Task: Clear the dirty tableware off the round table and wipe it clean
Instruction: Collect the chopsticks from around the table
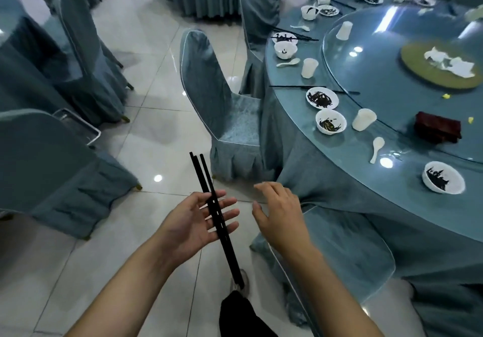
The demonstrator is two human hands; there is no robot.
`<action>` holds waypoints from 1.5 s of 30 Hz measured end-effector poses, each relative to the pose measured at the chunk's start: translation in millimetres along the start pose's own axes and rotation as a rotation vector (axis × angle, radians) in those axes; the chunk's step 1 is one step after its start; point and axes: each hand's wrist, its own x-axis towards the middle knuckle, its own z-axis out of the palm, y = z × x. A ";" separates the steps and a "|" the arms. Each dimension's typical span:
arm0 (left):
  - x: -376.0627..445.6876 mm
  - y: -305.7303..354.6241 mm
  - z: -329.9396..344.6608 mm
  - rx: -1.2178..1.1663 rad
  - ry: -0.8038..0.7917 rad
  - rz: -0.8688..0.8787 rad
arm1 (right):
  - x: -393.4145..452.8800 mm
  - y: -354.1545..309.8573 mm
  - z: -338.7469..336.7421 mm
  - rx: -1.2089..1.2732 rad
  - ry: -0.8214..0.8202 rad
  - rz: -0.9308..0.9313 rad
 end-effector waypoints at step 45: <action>457.2 431.0 157.5 0.682 -0.458 -0.399 | 498.1 71.7 65.2 0.069 0.184 0.918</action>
